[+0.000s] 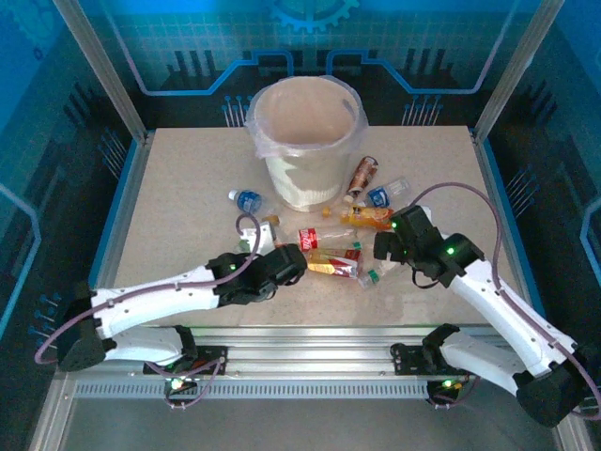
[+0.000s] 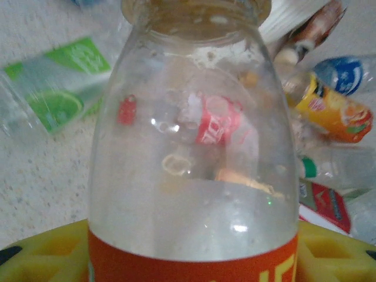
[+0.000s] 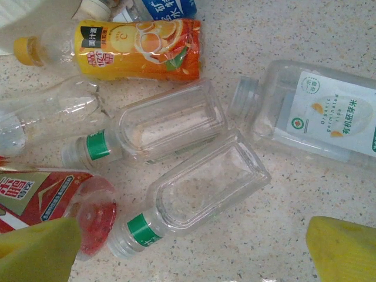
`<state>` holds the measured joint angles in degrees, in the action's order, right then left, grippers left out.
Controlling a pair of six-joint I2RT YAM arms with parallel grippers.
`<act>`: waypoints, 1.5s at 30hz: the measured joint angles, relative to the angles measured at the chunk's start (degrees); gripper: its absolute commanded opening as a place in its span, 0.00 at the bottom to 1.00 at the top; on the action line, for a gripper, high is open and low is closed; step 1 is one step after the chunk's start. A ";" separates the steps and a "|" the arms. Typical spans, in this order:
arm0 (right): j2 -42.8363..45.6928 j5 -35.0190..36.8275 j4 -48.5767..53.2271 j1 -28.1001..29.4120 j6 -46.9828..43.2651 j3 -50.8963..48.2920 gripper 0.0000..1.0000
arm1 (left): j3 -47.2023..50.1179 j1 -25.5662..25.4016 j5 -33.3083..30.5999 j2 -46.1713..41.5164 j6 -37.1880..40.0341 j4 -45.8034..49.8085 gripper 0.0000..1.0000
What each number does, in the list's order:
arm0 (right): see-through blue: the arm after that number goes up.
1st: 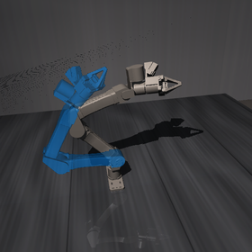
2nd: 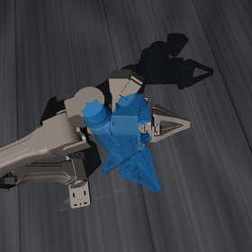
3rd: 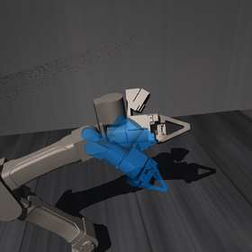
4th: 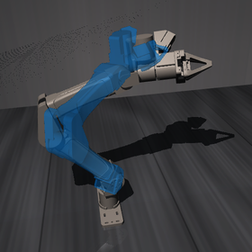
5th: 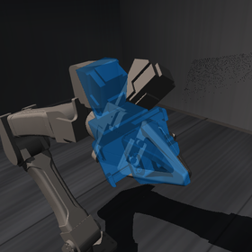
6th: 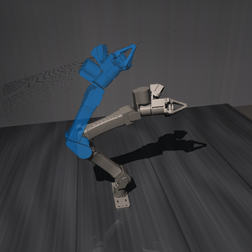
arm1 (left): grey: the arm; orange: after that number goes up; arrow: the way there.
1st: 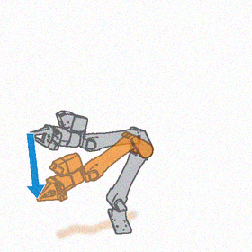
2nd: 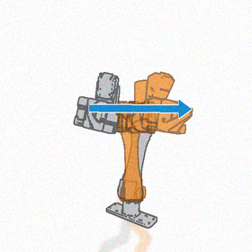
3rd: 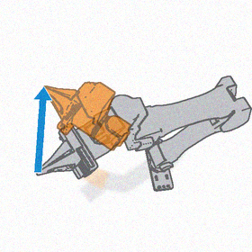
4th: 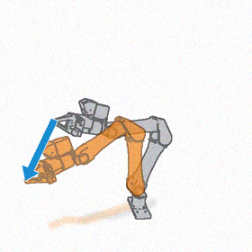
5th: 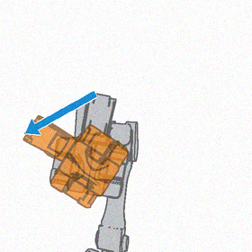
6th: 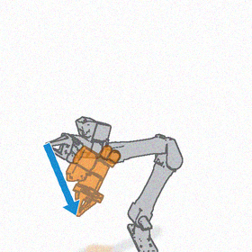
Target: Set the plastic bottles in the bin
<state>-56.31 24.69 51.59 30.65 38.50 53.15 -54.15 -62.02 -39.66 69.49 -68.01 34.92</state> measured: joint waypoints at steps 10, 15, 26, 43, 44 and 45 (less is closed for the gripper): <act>-4.63 -3.76 -1.73 -5.33 0.02 3.82 1.00 | -1.55 8.09 -5.18 -10.10 13.46 -0.98 0.38; -7.82 -5.95 -2.19 -8.07 0.02 6.36 1.00 | -3.96 14.73 -5.31 -12.24 23.85 -6.01 0.38; -14.03 -9.49 -2.89 -10.62 0.04 10.27 1.00 | -20.24 29.92 6.75 0.33 41.77 -21.27 0.39; -18.82 -11.50 -3.17 -14.62 0.04 12.87 1.00 | -63.65 38.80 32.02 42.25 51.93 -28.13 0.39; -18.84 -11.50 -3.13 -14.82 0.15 12.87 1.00 | -65.37 38.97 32.85 43.85 52.04 -27.58 0.39; -18.84 -11.47 -3.08 -15.04 0.26 12.87 1.00 | -66.77 39.17 33.59 45.24 52.11 -27.21 0.39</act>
<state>-75.16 13.21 48.51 15.62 38.76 66.02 -120.92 -22.85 -6.07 114.74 -15.90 7.70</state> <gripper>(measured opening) 0.996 0.577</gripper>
